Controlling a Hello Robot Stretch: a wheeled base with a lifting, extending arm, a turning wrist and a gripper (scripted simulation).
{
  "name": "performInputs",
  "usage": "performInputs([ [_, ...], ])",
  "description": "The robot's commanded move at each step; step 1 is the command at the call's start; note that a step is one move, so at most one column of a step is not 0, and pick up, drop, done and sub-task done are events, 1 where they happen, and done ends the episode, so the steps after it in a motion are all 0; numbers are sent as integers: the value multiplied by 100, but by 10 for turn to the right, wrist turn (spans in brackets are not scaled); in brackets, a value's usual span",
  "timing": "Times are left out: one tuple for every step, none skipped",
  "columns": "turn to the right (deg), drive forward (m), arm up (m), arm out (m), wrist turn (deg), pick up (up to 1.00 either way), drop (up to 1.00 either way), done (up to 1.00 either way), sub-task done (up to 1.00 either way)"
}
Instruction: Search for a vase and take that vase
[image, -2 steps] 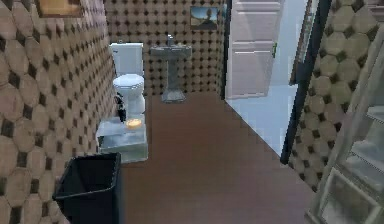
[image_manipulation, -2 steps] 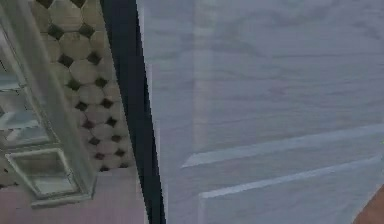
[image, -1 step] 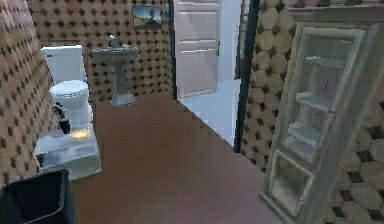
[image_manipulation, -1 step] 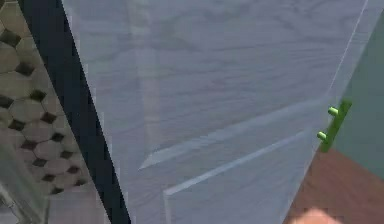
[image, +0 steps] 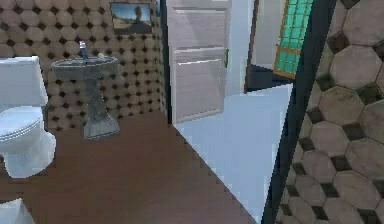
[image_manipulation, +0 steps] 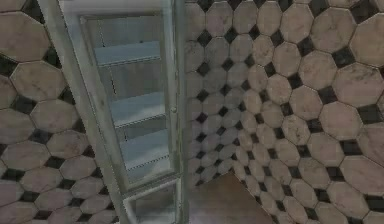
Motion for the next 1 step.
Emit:
performInputs([
  [30,0,0,0,0,0,0,0,0],
])
